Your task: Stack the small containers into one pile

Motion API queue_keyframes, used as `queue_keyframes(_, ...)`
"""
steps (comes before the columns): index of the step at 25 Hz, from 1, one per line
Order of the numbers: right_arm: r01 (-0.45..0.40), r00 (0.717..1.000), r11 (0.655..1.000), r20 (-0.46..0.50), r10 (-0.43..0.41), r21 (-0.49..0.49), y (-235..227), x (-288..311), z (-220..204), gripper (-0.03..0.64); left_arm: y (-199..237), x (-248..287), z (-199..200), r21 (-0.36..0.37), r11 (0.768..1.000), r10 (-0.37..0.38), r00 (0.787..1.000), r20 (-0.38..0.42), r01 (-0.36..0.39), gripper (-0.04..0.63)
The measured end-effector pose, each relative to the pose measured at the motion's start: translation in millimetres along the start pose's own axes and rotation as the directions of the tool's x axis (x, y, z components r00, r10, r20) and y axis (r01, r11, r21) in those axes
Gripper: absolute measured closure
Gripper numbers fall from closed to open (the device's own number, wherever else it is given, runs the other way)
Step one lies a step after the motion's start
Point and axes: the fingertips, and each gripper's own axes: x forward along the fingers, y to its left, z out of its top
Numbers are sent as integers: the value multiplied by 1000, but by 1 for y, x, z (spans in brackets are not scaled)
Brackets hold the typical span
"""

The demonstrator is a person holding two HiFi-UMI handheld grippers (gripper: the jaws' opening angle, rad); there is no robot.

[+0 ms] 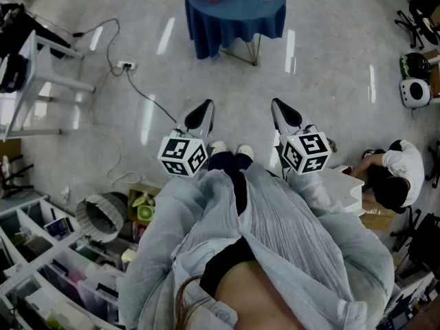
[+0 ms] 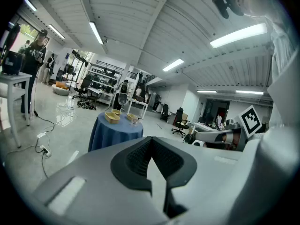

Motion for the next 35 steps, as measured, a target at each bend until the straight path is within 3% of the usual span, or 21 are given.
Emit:
queue_keyframes(6, -16, 999, 1000, 34, 16, 4, 4, -8, 0, 616, -9, -4, -4, 1, 1000, -5, 1000, -7, 5, 581)
queue_keyframes(15, -23, 1000, 999, 12, 24, -42, 4, -1, -6, 614, -12, -3, -6, 8, 1000, 0, 1000, -2, 0, 581)
queue_keyframes(18, -54, 999, 998, 7, 54, -23, 8, 4, -11, 458, -14, -4, -12, -1, 1000, 3, 1000, -3, -3, 581)
queue_keyframes(21, -63, 998, 998, 22, 63, -4, 7, 4, -12, 384, -14, -6, -20, -15, 1000, 9, 1000, 1, -9, 581)
queue_keyframes(35, -68, 998, 997, 13, 69, -22, -7, 10, -15, 380, -6, -7, -30, -32, 998, 50, 999, 4, -50, 581)
